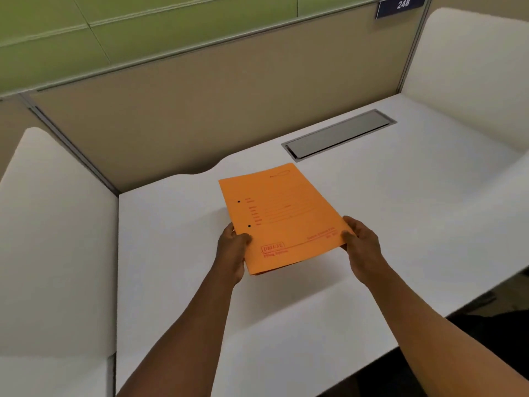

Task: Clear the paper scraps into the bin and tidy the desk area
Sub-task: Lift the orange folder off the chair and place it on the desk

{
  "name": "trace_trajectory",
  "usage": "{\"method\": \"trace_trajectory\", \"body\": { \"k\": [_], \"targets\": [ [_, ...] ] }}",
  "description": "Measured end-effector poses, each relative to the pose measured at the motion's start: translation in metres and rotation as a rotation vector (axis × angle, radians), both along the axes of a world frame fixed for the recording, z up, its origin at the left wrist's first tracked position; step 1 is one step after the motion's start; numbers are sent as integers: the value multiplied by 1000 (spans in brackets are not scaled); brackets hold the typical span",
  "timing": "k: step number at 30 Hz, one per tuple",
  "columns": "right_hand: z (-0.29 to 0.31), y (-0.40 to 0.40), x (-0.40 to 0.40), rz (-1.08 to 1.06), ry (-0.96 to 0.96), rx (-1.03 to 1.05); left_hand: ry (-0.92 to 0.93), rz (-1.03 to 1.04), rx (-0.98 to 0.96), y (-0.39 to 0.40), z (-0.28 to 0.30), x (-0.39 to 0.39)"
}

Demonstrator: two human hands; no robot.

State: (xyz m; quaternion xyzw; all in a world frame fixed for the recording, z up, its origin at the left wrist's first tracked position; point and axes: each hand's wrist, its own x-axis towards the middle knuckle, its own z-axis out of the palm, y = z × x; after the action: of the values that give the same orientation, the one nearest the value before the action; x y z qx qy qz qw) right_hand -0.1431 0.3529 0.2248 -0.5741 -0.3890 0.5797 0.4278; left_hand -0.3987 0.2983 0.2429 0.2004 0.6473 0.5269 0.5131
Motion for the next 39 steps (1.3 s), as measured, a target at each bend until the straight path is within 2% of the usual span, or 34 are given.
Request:
{"method": "trace_trajectory", "body": {
  "k": [3, 7, 10, 14, 16, 18, 22, 25, 28, 39],
  "targets": [
    [-17, 40, -16, -14, -13, -24, 155, -50, -9, 29, -18, -4],
    [-49, 82, -32, -17, -42, -60, 271, -90, -87, 55, -51, -6],
    [-72, 98, -40, 13, -143, -57, 377, -123, -111, 65, -77, -5],
    [-100, 111, -43, 159, -476, 2, 559, -283, -167, 65, -111, -5],
    [-111, 119, -45, 270, -741, 62, 803, -399, -215, 61, -126, -5],
    [-120, 123, -48, 339, -947, 138, 974, -454, -145, 61, -139, -8],
    [-143, 130, -53, 508, -1183, 247, 1143, -531, -157, 69, -158, -14],
    [-150, 147, -60, 535, -1273, 289, 1254, -518, -174, 79, -168, -21],
    [-153, 165, -70, 537, -1330, 313, 1284, -487, -177, 94, -172, -27],
    [-154, 215, -99, 525, -1363, 333, 1386, -469, -166, 142, -176, -58]
  ]
}}
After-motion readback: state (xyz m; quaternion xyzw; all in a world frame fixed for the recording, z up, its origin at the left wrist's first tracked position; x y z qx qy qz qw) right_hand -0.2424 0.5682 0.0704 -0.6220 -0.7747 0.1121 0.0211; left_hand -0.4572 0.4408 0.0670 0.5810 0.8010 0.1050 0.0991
